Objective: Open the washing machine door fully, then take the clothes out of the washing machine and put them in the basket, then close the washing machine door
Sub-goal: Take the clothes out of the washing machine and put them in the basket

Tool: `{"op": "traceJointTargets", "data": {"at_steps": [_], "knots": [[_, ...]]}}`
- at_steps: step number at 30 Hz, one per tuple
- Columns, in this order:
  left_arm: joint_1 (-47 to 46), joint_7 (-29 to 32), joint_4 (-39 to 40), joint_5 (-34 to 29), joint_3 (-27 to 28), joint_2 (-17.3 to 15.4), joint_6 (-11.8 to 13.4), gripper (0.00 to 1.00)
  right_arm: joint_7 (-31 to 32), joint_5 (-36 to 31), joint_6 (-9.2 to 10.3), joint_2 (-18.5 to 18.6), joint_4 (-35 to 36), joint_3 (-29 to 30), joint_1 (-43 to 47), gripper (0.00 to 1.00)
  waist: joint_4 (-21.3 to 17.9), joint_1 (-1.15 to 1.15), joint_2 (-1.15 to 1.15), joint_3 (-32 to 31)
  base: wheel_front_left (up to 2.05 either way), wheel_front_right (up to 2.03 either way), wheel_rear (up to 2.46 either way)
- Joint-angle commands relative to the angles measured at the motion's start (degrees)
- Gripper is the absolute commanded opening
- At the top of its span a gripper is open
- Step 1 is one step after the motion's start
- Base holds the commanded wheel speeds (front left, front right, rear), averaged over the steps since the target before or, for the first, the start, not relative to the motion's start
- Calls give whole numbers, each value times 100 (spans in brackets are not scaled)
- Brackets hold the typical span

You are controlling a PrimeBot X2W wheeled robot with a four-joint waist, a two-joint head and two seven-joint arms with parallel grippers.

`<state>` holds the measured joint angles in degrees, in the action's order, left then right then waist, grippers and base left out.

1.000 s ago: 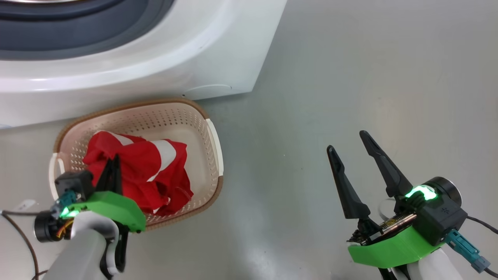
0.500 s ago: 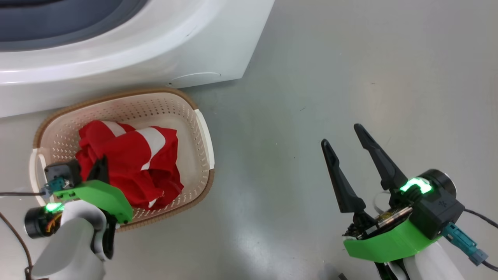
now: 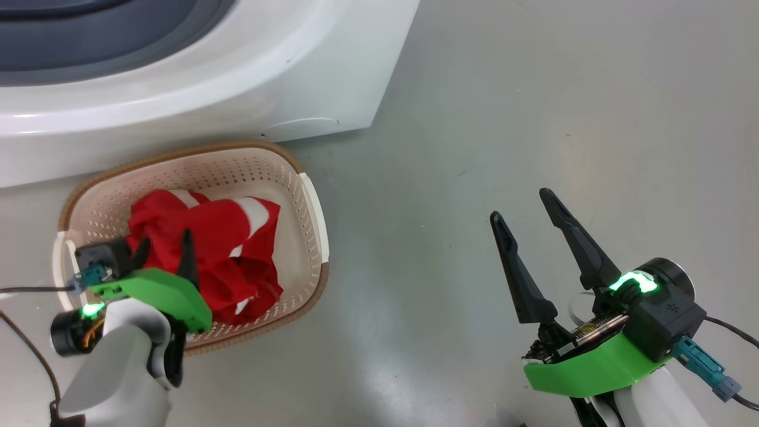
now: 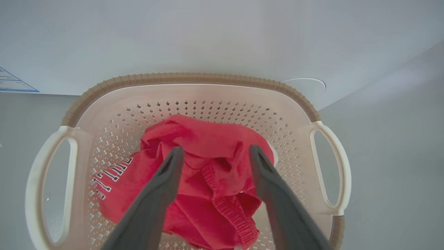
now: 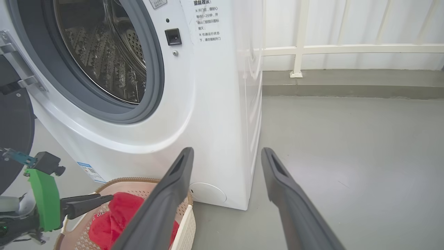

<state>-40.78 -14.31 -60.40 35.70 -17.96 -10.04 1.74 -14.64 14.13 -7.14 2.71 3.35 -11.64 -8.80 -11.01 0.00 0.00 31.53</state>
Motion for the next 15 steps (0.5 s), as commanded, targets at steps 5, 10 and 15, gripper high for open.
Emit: {"op": "traceJointTargets", "data": {"at_steps": [5,10,15], "knots": [[66,-69,373,-236,273,-133,58,100,-36,-26,-35,17,32,-61,-11,100,98,0,0,-166,0,0,0],[266,-69,867,-427,457,-118,157,100,-36,-105,-35,17,4,-8,8,100,191,0,0,-349,0,0,0],[619,-69,1438,-587,631,-44,164,100,-31,-141,-35,17,-11,18,66,100,284,0,0,-588,0,0,0]]}}
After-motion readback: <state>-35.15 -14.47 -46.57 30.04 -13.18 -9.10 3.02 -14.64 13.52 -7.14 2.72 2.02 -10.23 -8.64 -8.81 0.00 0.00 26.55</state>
